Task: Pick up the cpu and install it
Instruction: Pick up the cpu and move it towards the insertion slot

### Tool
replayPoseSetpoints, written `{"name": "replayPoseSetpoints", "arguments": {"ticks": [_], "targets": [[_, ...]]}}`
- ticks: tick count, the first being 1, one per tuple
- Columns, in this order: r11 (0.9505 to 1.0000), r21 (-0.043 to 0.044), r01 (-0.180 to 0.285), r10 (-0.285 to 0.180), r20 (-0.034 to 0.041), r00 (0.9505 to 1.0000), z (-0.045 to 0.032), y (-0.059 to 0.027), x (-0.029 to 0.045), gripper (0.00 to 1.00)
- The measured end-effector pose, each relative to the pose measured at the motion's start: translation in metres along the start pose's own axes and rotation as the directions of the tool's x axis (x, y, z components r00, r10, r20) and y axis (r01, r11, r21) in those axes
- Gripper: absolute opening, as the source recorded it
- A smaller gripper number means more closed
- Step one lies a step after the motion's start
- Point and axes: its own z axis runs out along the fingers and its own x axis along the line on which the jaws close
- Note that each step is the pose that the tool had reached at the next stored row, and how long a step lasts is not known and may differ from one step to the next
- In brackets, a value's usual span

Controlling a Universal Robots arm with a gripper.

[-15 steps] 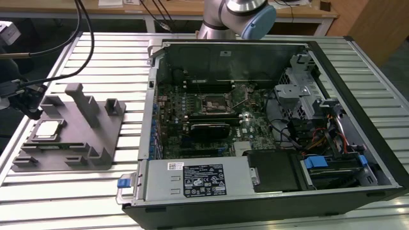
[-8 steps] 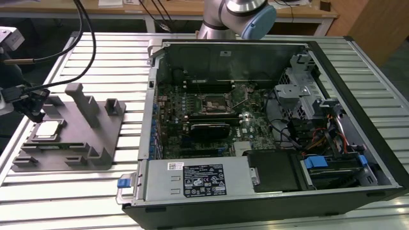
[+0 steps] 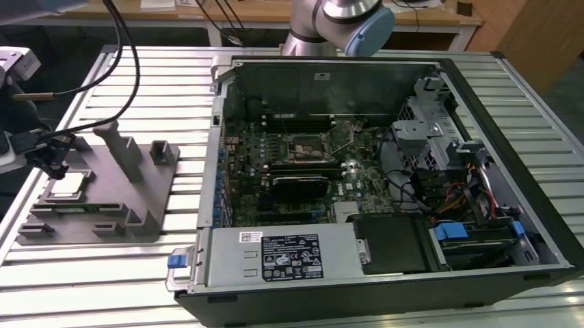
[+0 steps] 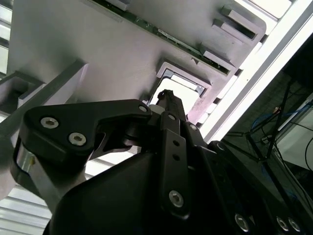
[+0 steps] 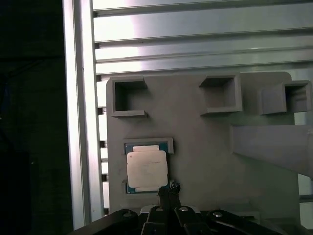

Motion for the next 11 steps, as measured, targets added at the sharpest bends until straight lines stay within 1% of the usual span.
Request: {"name": "replayPoseSetpoints", "arguments": {"ticks": [4,11], "targets": [[1.0000,-0.0001,0.000,0.000,-0.0003,1.0000,0.0071,-0.0005,0.0016,0.11],[1.0000,-0.0025,0.000,0.000,0.0000,1.0000,0.0179,-0.0014,0.0073,0.11]]}}
